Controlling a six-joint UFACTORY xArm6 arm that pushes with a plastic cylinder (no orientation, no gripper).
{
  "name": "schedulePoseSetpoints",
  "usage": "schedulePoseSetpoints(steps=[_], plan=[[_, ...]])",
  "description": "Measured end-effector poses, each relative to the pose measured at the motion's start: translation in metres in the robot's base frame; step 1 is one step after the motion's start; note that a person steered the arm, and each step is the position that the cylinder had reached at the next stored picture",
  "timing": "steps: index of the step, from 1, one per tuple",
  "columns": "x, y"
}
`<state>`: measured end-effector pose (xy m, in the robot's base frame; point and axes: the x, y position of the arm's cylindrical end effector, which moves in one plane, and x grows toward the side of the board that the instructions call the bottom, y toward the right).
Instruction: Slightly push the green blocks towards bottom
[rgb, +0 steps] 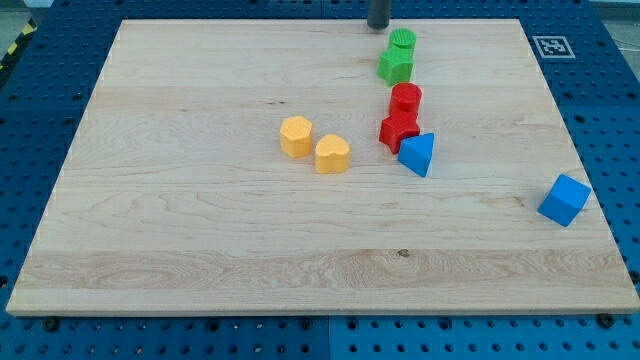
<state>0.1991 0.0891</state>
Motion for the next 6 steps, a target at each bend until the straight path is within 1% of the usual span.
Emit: schedulePoseSetpoints(steps=[2,3,4,6], plan=[[0.014,0.008],[0.026,0.023],[0.026,0.038],[0.04,0.039]])
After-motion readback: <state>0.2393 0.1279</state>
